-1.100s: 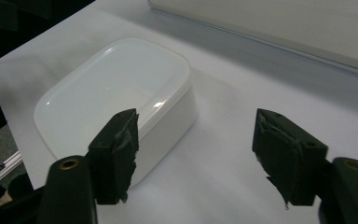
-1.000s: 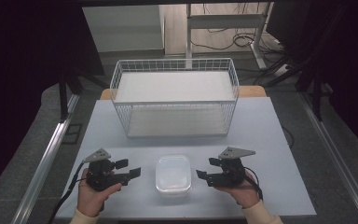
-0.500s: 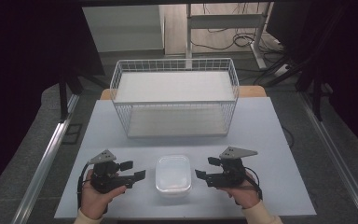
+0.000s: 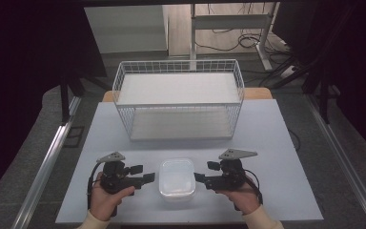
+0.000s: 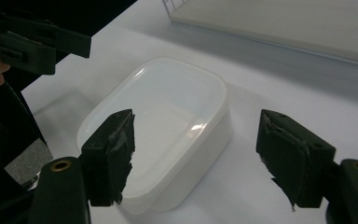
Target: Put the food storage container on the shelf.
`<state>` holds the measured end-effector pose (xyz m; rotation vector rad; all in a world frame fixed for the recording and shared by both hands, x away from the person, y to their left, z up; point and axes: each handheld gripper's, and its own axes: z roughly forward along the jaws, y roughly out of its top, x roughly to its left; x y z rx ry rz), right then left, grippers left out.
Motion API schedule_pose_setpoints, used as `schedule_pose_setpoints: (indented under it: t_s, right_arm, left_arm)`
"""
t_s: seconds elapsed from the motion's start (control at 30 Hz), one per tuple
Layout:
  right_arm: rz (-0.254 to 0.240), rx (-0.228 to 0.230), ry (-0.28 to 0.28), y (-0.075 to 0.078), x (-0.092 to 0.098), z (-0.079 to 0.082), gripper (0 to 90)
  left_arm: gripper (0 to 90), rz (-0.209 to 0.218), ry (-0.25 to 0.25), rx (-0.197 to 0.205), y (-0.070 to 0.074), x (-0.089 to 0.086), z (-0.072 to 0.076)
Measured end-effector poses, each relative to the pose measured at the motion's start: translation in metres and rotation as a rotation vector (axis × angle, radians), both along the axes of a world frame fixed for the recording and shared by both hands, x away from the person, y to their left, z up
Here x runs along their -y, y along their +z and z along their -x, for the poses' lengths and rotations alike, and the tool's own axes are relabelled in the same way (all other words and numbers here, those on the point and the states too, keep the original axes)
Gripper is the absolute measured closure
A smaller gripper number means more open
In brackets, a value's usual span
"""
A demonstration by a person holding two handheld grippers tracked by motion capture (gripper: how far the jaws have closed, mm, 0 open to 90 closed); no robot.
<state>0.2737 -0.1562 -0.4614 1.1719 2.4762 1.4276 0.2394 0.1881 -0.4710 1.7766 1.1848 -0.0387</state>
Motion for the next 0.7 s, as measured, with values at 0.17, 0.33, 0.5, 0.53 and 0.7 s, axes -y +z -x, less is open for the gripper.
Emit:
schedule_pose_setpoints:
  t_s: [0.17, 0.33, 0.5, 0.53, 0.7]
  right_arm:
    - [-0.001, -0.037, -0.005, 0.001, -0.008, -0.005, 28.0]
    - [-0.023, -0.107, -0.018, 0.002, -0.018, -0.016, 30.1]
    - [-0.033, -0.137, -0.033, -0.008, -0.022, -0.017, 27.2]
    - [-0.033, -0.140, -0.037, -0.010, -0.022, -0.016, 27.1]
    - [-0.024, -0.153, -0.036, -0.016, -0.022, -0.015, 27.1]
  left_arm:
    - [28.5, 0.018, -0.010, -0.042, -0.002, 0.007, -0.008]
    - [28.5, 0.041, -0.026, -0.097, -0.007, 0.018, -0.019]
    - [27.9, 0.050, -0.030, -0.125, -0.014, 0.017, -0.022]
    - [28.0, 0.067, -0.032, -0.138, -0.016, 0.016, -0.022]
    - [28.2, 0.062, -0.018, -0.152, -0.022, 0.014, -0.023]
